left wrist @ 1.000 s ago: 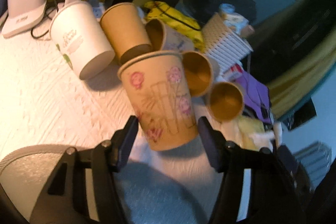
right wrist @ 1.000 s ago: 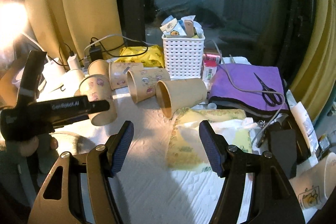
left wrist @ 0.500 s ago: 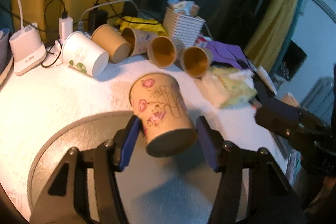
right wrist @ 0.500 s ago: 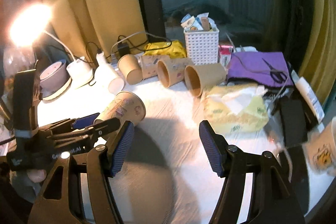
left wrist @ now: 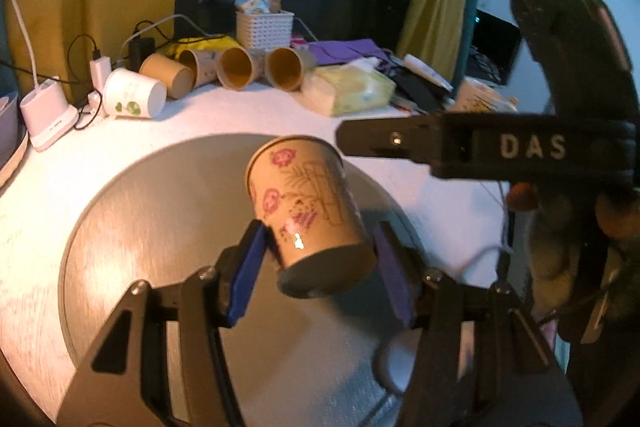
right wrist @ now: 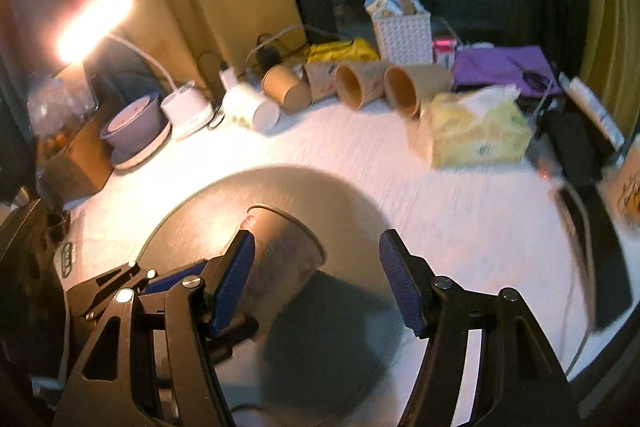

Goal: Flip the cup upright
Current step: 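Lift the cup with the right gripper and rotate it toward upright, then turn the cup mouth-up in the right gripper and carry it over the mat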

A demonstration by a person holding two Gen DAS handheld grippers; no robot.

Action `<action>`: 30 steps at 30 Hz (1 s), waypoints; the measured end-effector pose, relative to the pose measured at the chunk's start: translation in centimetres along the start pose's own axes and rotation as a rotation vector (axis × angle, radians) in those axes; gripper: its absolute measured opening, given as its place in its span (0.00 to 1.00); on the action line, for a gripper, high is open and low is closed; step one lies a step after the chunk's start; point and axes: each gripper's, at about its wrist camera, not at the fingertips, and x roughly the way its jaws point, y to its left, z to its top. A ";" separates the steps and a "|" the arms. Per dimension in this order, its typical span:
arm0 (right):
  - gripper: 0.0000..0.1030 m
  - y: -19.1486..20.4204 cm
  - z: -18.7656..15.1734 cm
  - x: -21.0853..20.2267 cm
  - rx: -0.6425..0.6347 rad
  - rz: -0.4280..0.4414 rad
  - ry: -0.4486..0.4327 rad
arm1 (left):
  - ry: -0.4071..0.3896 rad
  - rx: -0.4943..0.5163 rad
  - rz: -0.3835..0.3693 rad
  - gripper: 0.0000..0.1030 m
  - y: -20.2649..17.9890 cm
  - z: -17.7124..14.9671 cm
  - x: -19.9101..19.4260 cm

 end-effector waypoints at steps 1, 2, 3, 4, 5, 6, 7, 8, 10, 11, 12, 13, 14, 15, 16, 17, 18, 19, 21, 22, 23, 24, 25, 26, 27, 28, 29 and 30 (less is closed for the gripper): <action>0.66 0.2 -0.4 -0.1 0.007 0.008 0.006 | 0.002 -0.002 -0.006 0.55 0.0 -0.3 -0.3; 0.66 0.4 -1.0 -0.2 0.019 0.015 0.016 | 0.005 -0.004 -0.014 0.55 0.0 -0.7 -0.7; 0.66 0.6 -1.4 -0.2 0.028 0.023 0.025 | 0.005 -0.004 -0.020 0.55 -0.1 -1.1 -1.0; 0.66 0.8 -1.8 -0.3 0.033 0.029 0.030 | 0.007 -0.004 -0.028 0.55 -0.2 -1.4 -1.4; 0.66 1.1 -2.3 -0.4 0.039 0.035 0.040 | 0.009 -0.003 -0.036 0.55 -0.2 -1.8 -1.8; 0.66 1.3 -2.6 -0.5 0.041 0.036 0.046 | 0.010 -0.002 -0.044 0.55 -0.2 -2.2 -2.1; 0.66 1.6 -3.1 -0.6 0.043 0.038 0.053 | 0.012 -0.001 -0.050 0.55 -0.3 -2.5 -2.4; 0.66 1.9 -3.6 -0.6 0.046 0.041 0.059 | 0.015 -0.004 -0.059 0.55 -0.2 -3.0 -2.8; 0.66 2.3 -4.4 -0.8 0.058 0.054 0.073 | 0.018 -0.006 -0.070 0.55 -0.1 -3.6 -3.2; 0.66 2.5 -4.8 -0.8 0.066 0.060 0.079 | 0.021 -0.006 -0.076 0.55 -0.1 -4.0 -3.4; 0.66 2.6 -5.2 -0.8 0.077 0.072 0.085 | 0.022 -0.006 -0.081 0.55 -0.1 -4.2 -3.5; 0.66 2.7 -5.5 -0.8 0.094 0.089 0.093 | 0.027 -0.007 -0.088 0.55 -0.1 -4.5 -3.6; 0.66 2.7 -5.9 -0.8 0.110 0.102 0.103 | 0.026 -0.008 -0.098 0.55 -0.1 -4.9 -3.8; 0.66 2.8 -6.1 -0.7 0.125 0.112 0.111 | 0.024 -0.008 -0.101 0.55 -0.1 -5.0 -3.9; 0.66 2.8 -6.3 -0.6 0.138 0.125 0.117 | 0.021 -0.010 -0.105 0.55 -0.1 -5.1 -4.0; 0.66 2.7 -6.4 -0.6 0.157 0.140 0.122 | 0.018 -0.017 -0.113 0.55 0.1 -5.3 -4.1; 0.66 2.6 -6.5 -0.5 0.176 0.152 0.127 | 0.017 -0.021 -0.117 0.55 0.3 -5.3 -4.1; 0.66 2.5 -6.5 -0.4 0.191 0.165 0.134 | 0.015 -0.025 -0.120 0.55 0.4 -5.4 -4.3; 0.66 2.4 -6.5 0.0 0.217 0.196 0.148 | 0.012 -0.027 -0.127 0.55 0.6 -5.5 -4.4; 0.67 2.4 -6.4 0.3 0.227 0.212 0.155 | 0.011 -0.030 -0.132 0.55 0.7 -5.6 -4.4; 0.68 2.4 -6.4 0.8 0.241 0.233 0.172 | 0.010 -0.031 -0.139 0.55 0.7 -5.7 -4.5; 0.69 2.3 -6.4 1.1 0.249 0.243 0.183 | 0.009 -0.029 -0.143 0.55 0.7 -5.7 -4.5; 0.70 2.4 -6.4 1.5 0.258 0.253 0.194 | 0.008 -0.027 -0.145 0.55 0.8 -5.8 -4.5; 0.72 2.5 -6.3 1.9 0.260 0.254 0.205 | 0.007 -0.027 -0.148 0.55 0.8 -5.8 -4.5; 0.72 2.5 -6.3 2.3 0.262 0.259 0.216 | 0.006 -0.028 -0.151 0.55 0.8 -5.8 -4.5; 0.73 2.4 -6.3 2.4 0.265 0.263 0.221 | 0.004 -0.031 -0.152 0.55 0.9 -5.8 -4.5; 0.73 2.4 -6.2 2.6 0.275 0.271 0.222 | 0.003 -0.035 -0.153 0.55 1.0 -5.8 -4.5; 0.73 2.3 -6.2 2.7 0.280 0.279 0.223 | 0.003 -0.037 -0.154 0.55 1.1 -5.8 -4.5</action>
